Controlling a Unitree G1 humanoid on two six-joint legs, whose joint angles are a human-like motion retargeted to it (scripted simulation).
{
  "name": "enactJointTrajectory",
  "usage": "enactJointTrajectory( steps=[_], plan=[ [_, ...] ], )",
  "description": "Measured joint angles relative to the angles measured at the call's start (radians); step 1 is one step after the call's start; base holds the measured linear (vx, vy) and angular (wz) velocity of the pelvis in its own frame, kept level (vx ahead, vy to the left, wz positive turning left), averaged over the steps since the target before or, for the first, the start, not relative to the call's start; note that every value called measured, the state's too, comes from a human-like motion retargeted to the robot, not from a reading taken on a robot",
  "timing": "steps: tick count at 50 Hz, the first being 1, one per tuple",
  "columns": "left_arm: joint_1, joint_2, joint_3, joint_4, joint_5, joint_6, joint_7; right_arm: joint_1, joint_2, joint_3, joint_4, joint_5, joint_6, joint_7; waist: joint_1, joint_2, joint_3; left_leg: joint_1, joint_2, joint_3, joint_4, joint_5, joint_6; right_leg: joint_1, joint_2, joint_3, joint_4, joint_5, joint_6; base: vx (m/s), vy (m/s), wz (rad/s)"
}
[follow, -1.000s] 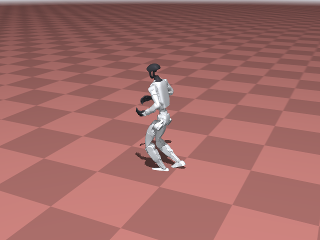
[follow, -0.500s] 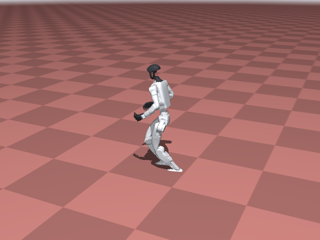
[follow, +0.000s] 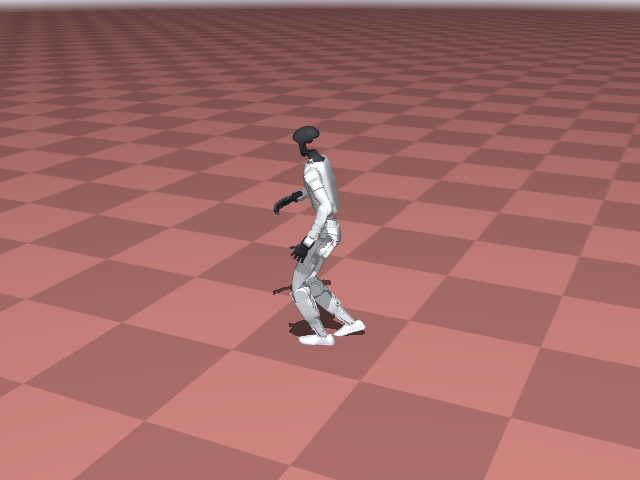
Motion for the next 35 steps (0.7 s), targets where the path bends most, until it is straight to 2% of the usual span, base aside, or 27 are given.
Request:
enactJointTrajectory(
  steps=[3,7,10,12,17,20,25,30,32,35],
  plan=[
    [0.023,0.004,-0.014,0.021,0.023,-0.003,0.013,0.013,-0.025,0.001,0.029,-0.039,0.007,-0.001,-0.004,-0.024,0.003,-0.003,-0.071,-0.028,0.034,-0.044,0.042,-0.001,-0.036,0.023,0.164,0.032,0.013,0.23,0.04,0.16],
    [-0.014,-0.004,-0.010,0.078,0.073,-0.018,0.075,0.014,0.002,0.002,0.156,-0.078,0.025,-0.011,-0.021,-0.045,0.035,0.040,-0.136,-0.049,0.102,-0.145,0.115,-0.050,-0.079,0.059,0.421,0.138,0.018,0.27,0.03,0.06],
    [-0.073,-0.023,0.012,0.122,0.067,-0.014,0.126,0.007,0.061,0.013,0.309,-0.069,0.036,-0.008,-0.045,-0.027,0.057,0.110,-0.149,-0.074,0.073,-0.174,0.130,-0.132,-0.084,0.072,0.538,0.165,-0.014,0.33,0.00,0.15],
    [-0.109,-0.034,0.035,0.131,0.033,-0.007,0.156,0.012,0.104,0.019,0.407,-0.045,0.042,-0.006,-0.070,-0.007,0.063,0.174,-0.149,-0.099,0.015,-0.177,0.126,-0.195,-0.086,0.069,0.558,0.136,-0.039,0.37,-0.02,0.30],
    [-0.191,-0.032,0.107,0.111,-0.063,-0.017,0.224,0.044,0.214,0.013,0.606,0.021,0.056,-0.011,-0.135,0.035,0.069,0.337,-0.127,-0.149,-0.143,-0.169,0.092,-0.323,-0.086,0.041,0.444,0.064,-0.062,0.41,-0.07,0.42],
    [-0.239,-0.018,0.153,0.097,-0.101,-0.037,0.258,0.064,0.267,0.010,0.681,0.049,0.066,-0.003,-0.163,0.048,0.074,0.426,-0.108,-0.169,-0.226,-0.165,0.069,-0.347,-0.070,0.031,0.299,0.052,-0.039,0.42,-0.12,0.33],
    [-0.292,-0.002,0.213,0.114,-0.126,-0.055,0.286,0.084,0.322,0.019,0.749,0.070,0.085,0.038,-0.176,0.053,0.074,0.530,-0.075,-0.183,-0.279,-0.184,0.051,-0.287,-0.037,0.022,0.102,0.040,-0.009,0.42,-0.13,0.11],
    [-0.269,-0.038,0.237,0.187,-0.136,-0.048,0.263,0.051,0.335,0.044,0.739,0.075,0.085,0.074,-0.151,0.079,0.055,0.481,0.013,-0.160,-0.048,-0.149,-0.007,-0.176,0.022,-0.031,0.000,0.021,-0.040,0.37,-0.12,-0.16],
    [-0.243,-0.058,0.223,0.219,-0.117,-0.040,0.240,0.024,0.319,0.062,0.702,0.069,0.079,0.079,-0.126,0.099,0.056,0.402,0.082,-0.135,0.152,-0.103,-0.029,-0.150,0.065,-0.046,-0.049,-0.026,-0.068,0.31,-0.07,-0.28],
    [-0.214,-0.086,0.187,0.269,-0.064,-0.019,0.193,-0.033,0.259,0.083,0.617,0.060,0.072,0.075,-0.073,0.139,0.048,0.233,0.215,-0.096,0.469,-0.024,-0.032,-0.084,0.136,-0.082,-0.114,-0.028,-0.090,0.28,-0.02,-0.32]
  ],
)
